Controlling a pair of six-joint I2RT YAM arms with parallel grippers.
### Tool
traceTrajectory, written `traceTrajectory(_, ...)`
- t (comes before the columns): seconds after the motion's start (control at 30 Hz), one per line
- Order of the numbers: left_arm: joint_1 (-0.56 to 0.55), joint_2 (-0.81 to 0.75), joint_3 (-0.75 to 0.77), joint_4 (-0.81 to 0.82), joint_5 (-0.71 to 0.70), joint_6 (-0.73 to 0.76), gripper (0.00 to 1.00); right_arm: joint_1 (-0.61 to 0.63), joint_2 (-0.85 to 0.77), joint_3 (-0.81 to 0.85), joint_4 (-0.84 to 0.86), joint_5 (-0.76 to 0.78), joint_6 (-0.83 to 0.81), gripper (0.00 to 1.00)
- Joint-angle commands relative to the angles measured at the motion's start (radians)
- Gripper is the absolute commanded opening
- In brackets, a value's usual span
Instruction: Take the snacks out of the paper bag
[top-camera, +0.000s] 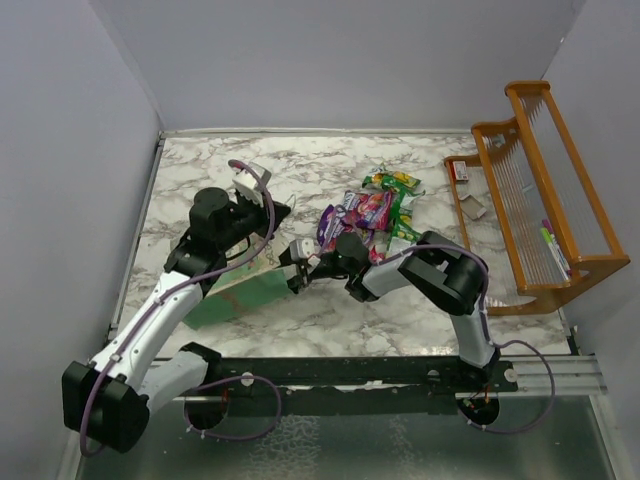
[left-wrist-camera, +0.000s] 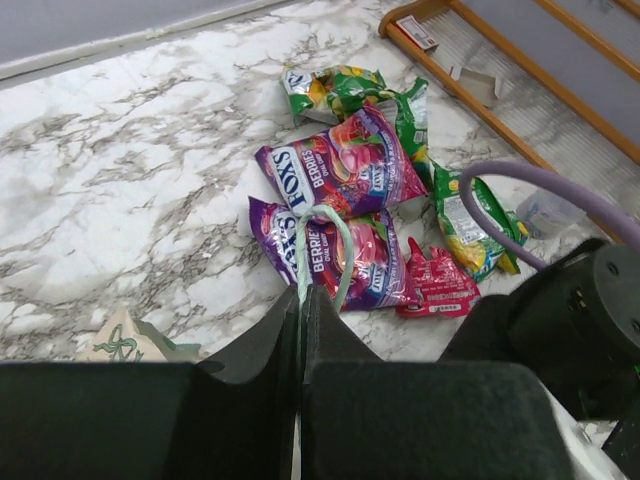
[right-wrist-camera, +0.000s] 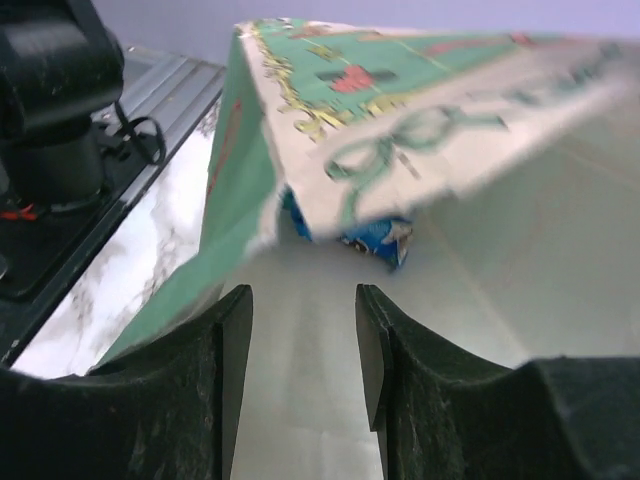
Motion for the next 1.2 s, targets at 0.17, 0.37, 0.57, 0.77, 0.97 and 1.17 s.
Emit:
traceTrajectory(0.17,-0.020,0.223,0.167,0.178,0.225,-0.041,0.00,0.108,0.014,-0.044,0.163,0.397,-0.001,0.47)
traceTrajectory(0.37,-0.029,0.092,0.099,0.016,0.136,0.076,0.00,0.118,-0.022,-0.058,0.096,0.541,-0.024,0.48)
traceTrajectory(0.57,-0.028,-0.191,-0.051,-0.217,-0.088,0.115,0.00,0.118,-0.079,-0.097,-0.017,0.616,-0.118,0.53)
traceTrajectory(0.77,-0.028,-0.379,-0.190,-0.228,-0.305,0.022,0.00,0.112,-0.105,-0.133,-0.039,0.626,-0.274,0.58)
traceTrajectory(0.97,-0.028,-0.368,-0.213,-0.193,-0.362,0.016,0.00,0.106,-0.137,-0.141,-0.153,0.482,-0.392,0.57)
traceTrajectory(1.17,-0.028,-0.299,-0.191,-0.313,-0.693,-0.109,0.00,0.105,-0.136,-0.117,-0.201,0.361,-0.582,0.57)
